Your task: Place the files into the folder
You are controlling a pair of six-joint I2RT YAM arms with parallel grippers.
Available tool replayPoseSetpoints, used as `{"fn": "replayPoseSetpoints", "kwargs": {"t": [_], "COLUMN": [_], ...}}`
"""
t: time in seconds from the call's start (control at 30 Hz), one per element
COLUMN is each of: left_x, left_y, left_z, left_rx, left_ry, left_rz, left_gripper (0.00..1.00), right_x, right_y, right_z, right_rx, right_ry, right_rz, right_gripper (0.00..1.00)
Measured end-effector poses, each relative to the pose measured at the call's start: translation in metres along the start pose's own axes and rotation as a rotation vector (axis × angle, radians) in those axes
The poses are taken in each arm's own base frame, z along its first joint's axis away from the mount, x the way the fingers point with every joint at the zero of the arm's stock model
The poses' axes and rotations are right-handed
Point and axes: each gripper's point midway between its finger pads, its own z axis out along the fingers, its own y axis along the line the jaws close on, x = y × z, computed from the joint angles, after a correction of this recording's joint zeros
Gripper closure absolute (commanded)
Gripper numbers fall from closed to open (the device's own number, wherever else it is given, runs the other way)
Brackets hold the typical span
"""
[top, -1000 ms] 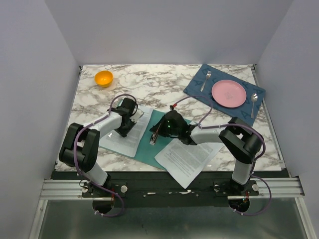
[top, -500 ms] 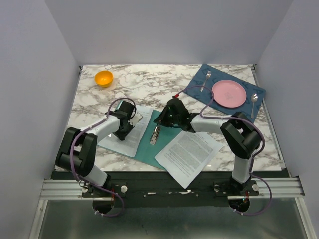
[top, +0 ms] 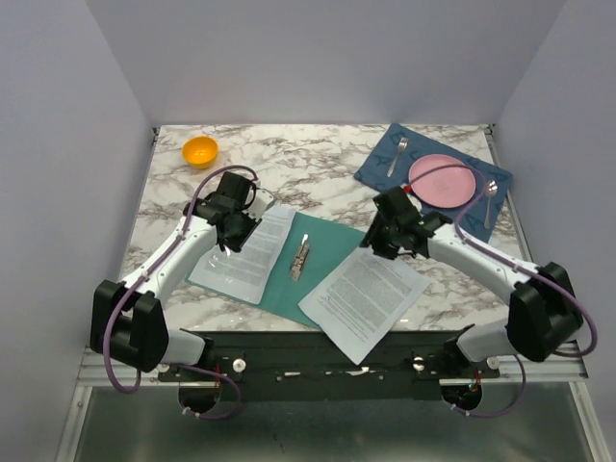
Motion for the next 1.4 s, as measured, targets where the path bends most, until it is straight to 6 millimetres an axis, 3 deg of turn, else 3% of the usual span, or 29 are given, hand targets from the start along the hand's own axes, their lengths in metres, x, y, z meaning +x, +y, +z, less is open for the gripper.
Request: {"fn": "replayPoseSetpoints", "kwargs": {"t": [0.13,0.27,0.37,0.5,0.73,0.9,1.4], "left_x": [0.001,0.005,0.005,0.005,0.005,0.005,0.009], "left_y": [-0.005,-0.008,-0.008,-0.008,-0.009,-0.009,-0.01], "left_z": [0.001,0.003,0.003,0.003,0.003,0.003,0.005], "left_rx": [0.026,0.039,0.04,0.041,0.043,0.043,0.046], "left_ry": [0.003,0.021,0.02,0.021,0.021,0.021,0.032], "left_rz": [-0.009,-0.009,-0.009,-0.009,-0.01,-0.011,-0.011], "left_gripper": [0.63,0.62,0.62,0.62,0.62,0.62,0.62], "right_x": [0.033,0.064,0.081,0.094,0.102,0.1,0.067], "right_y": [-0.072,-0.121,-0.146,-0.164,-0.175,-0.171,-0.127], "right_z": [-0.022,-0.033,-0.036,-0.039,-0.035,-0.03,-0.007], "right_rx": [0.168,0.271,0.326,0.359,0.391,0.385,0.284], "right_ry": [0.038,0.082,0.109,0.122,0.136,0.135,0.103], "right_rz": [0.029,0.062,0.085,0.109,0.126,0.123,-0.038], "right_gripper": [0.48,0.48,0.48,0.48,0.48,0.5,0.63]}}
